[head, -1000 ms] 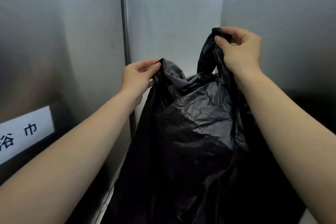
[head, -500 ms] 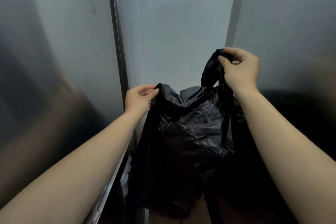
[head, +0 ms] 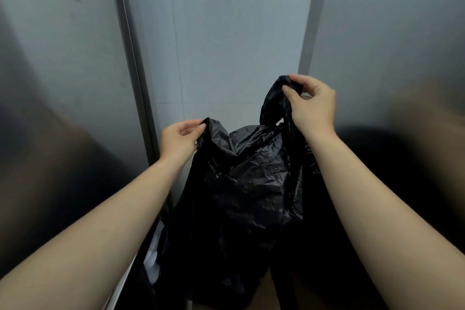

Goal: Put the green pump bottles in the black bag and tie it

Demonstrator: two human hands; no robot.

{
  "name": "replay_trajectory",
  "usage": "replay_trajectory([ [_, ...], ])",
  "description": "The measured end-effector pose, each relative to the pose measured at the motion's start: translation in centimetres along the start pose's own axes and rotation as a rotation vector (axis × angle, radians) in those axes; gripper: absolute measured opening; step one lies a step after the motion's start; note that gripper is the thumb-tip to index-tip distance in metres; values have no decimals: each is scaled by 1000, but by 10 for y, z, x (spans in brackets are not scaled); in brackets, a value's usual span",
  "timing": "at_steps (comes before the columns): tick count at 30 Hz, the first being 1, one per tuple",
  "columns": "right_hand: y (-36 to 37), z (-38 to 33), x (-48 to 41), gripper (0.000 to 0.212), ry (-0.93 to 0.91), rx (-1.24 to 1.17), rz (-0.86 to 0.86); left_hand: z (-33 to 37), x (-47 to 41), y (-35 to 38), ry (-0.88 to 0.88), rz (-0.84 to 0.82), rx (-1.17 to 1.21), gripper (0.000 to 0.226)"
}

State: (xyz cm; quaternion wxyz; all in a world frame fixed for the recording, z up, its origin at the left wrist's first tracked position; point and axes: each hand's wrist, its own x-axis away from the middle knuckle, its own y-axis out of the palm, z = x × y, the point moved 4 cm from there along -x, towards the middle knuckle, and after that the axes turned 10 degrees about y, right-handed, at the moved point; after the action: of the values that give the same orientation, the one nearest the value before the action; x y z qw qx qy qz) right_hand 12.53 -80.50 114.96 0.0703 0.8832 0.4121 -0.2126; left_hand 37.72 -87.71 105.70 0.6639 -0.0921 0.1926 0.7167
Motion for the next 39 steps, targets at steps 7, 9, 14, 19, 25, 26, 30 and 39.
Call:
replay_trajectory([
  [7, 2, -25, -32, 18, -63, -50, 56, 17, -24, 36, 47, -12, 50, 16],
  [9, 2, -26, -38, 18, -84, -65, 66, 17, -29, 44, 54, -26, 50, 17],
  [14, 18, 23, -24, 21, -4, -22, -53, -27, -10, 33, -57, -70, -93, 11],
  [19, 34, 95, 8, 23, 124, 92, -167, -64, 29, 12, -229, -132, -126, 18],
  [25, 37, 125, 43, 31, 199, 272, -268, -78, 63, -1, -213, -259, -309, 44],
  [26, 35, 125, 47, 33, 205, 287, -294, -78, 66, -3, -199, -284, -343, 49],
  [30, 19, 114, 61, 48, 163, 447, -357, -80, 74, -8, -158, -355, -432, 66],
  [39, -10, 78, 82, 63, 20, 608, -371, -62, 92, -3, -94, -398, -489, 90],
])
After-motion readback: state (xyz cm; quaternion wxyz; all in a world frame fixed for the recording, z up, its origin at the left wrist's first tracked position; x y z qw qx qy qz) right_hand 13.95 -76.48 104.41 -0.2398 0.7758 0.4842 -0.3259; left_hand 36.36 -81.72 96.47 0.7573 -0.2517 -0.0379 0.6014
